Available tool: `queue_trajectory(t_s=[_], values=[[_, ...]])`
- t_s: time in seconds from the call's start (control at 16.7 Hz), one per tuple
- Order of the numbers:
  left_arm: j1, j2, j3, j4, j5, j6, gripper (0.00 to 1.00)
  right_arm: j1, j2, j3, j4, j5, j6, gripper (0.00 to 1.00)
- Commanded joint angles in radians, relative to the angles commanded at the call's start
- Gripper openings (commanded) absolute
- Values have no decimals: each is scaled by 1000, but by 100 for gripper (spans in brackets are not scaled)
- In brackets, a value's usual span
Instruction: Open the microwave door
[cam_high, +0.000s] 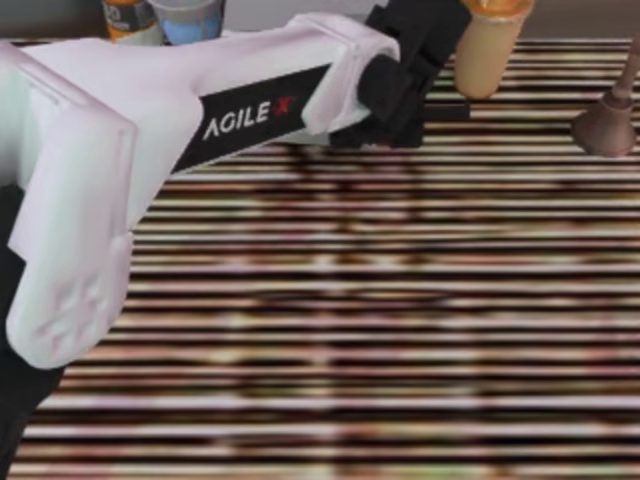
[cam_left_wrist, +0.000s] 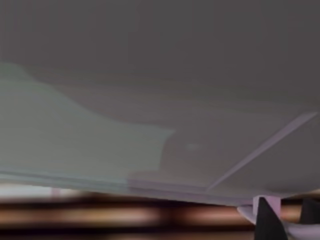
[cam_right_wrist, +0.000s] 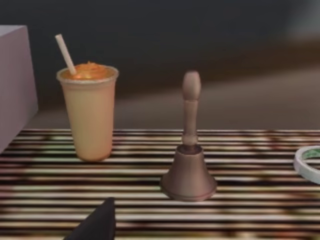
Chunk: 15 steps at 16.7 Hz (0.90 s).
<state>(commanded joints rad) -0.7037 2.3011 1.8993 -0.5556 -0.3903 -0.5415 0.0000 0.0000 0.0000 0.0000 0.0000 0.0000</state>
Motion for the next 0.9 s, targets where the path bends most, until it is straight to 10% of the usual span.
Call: queue_trajectory(t_s=[0.9], values=[[-1, -26, -48, 31, 20, 26, 0, 0, 0, 0, 0, 0, 0, 100]])
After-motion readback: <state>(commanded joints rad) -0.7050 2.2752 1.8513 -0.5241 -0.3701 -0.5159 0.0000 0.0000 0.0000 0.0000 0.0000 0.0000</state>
